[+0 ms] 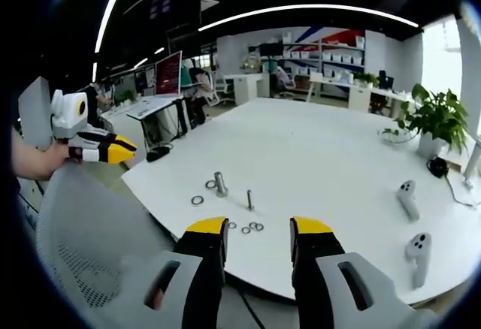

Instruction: Place the washer onto the threaded stud by aligning its center hole with the stud, sliding it down to the base, and recovering from edge contact or off-axis alignment until the washer reaches the visible bottom stop.

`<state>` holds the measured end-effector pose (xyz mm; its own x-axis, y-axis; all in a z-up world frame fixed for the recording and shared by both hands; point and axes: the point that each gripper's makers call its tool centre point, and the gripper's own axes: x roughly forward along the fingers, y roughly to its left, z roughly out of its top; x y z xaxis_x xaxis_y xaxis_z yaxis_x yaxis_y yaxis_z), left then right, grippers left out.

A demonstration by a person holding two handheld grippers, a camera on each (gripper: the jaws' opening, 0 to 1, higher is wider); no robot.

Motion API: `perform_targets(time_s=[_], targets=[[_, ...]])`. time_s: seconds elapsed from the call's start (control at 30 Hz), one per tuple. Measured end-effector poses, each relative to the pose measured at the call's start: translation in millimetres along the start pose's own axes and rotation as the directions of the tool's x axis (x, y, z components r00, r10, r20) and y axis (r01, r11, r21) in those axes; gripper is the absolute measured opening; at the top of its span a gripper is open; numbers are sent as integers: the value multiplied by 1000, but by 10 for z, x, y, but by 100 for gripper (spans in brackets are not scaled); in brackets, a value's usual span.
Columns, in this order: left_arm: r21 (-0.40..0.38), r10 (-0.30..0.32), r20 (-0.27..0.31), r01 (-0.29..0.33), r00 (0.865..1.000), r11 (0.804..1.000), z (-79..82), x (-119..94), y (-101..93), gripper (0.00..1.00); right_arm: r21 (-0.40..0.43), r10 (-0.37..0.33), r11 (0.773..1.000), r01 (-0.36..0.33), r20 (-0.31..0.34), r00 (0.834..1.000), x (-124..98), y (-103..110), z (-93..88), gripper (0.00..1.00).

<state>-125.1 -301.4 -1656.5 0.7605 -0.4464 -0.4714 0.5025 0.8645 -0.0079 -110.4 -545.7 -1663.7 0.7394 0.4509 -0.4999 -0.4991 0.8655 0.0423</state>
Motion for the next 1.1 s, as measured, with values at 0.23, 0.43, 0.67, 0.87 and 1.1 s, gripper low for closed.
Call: perform_targets(time_s=[0.23,0.43,0.67,0.87,1.1], targets=[[3,6,-5,-6,1000,1000,-21,2,-2,10,-9,32,999,-33,-14,999,14,57,-43,34],[3,-2,-39,2,999,1000,-86,20,-23,11,-28,57,998,-58,-19,998,9,109,-57,34],[2,-17,-48,17,999,1000,-104,15,-53,13,-10,93,996,-94,-37,995,21,172,-98,34],[-3,-30,-57,30,998,1000,-122,22,-73,14,-18,117,993,-118,-63,991,28,226,-149,34],[-8,-33,-61,32,998,999,-132,24,-79,15,-27,127,991,-130,-93,988,42,259,-205,39]])
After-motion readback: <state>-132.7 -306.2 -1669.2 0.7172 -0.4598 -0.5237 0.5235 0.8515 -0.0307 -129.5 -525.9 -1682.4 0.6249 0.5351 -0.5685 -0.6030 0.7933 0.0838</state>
